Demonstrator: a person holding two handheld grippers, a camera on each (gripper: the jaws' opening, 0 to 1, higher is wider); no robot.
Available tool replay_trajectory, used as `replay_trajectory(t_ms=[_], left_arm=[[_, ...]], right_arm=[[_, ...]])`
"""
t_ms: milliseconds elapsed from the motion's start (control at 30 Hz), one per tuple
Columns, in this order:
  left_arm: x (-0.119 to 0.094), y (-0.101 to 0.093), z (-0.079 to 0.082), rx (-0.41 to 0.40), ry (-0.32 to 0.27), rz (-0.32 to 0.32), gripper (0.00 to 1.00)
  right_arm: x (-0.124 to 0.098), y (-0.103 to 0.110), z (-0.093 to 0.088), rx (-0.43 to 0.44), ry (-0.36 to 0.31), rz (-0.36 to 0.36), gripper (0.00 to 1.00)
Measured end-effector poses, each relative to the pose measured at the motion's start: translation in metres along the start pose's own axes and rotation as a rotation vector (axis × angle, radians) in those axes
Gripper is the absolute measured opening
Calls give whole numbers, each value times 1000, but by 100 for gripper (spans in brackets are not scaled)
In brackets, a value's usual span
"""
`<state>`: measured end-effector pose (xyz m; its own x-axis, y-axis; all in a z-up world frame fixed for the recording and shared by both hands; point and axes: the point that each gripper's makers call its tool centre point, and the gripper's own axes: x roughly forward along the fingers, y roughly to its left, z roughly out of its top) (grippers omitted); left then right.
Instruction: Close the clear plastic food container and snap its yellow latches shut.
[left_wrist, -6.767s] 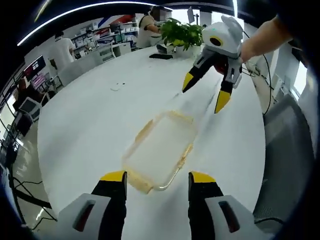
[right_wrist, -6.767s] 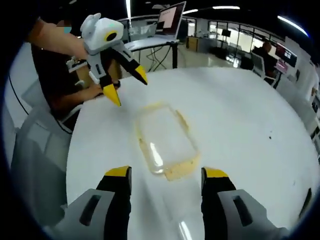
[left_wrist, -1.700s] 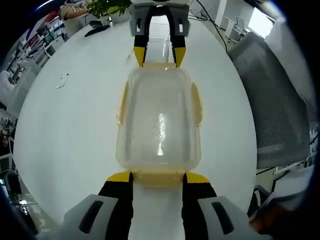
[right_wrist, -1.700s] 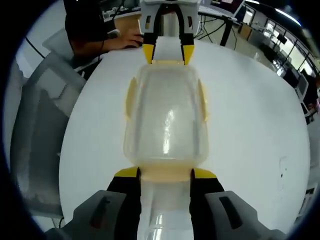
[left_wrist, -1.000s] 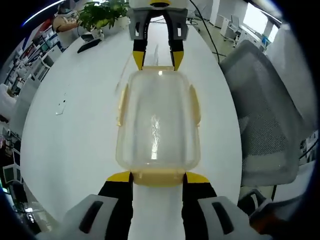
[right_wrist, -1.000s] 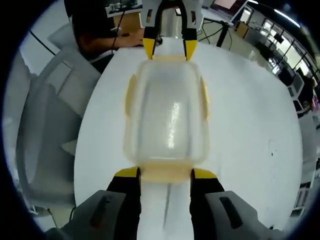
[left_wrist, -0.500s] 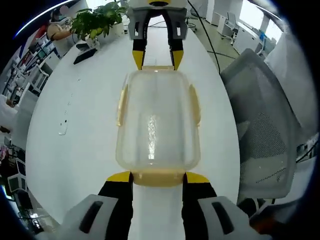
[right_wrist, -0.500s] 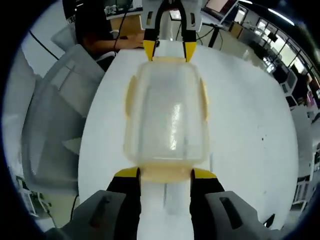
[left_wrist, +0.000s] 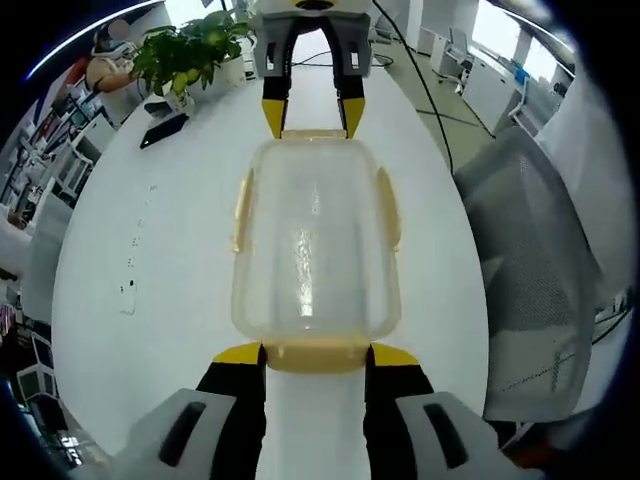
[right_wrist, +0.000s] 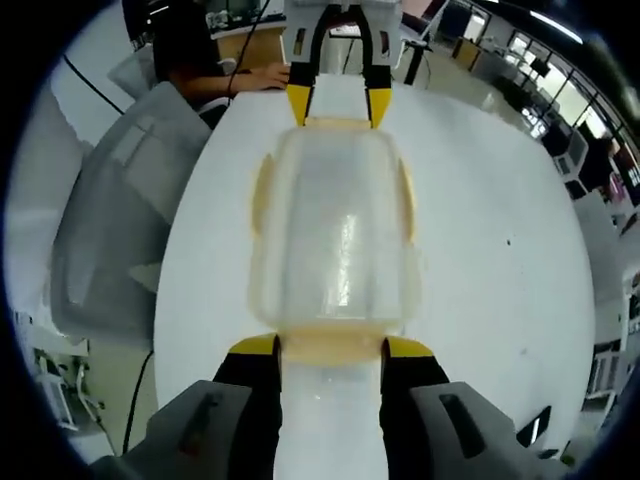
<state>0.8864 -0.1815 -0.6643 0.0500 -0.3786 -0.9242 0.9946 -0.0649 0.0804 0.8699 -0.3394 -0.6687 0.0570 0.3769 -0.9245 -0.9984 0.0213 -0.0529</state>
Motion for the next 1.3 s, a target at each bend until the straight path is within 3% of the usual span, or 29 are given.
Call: replay_trajectory(t_ms=[300,700,933,1300], left_arm=[[20,14,29,10,-8,-16,31],[47,24,49,12,-13,-40,32],[61,26,51,10,-10,-48,32],[63,29,43,-4,-3,-51,32]], right_arm=[[-9,-7,-32,15,5,9,34],[-2,-14,-68,34,0,27,34],[4,-19,-77,28,13,31,34],[13,-30,-74,20,25,47,35]])
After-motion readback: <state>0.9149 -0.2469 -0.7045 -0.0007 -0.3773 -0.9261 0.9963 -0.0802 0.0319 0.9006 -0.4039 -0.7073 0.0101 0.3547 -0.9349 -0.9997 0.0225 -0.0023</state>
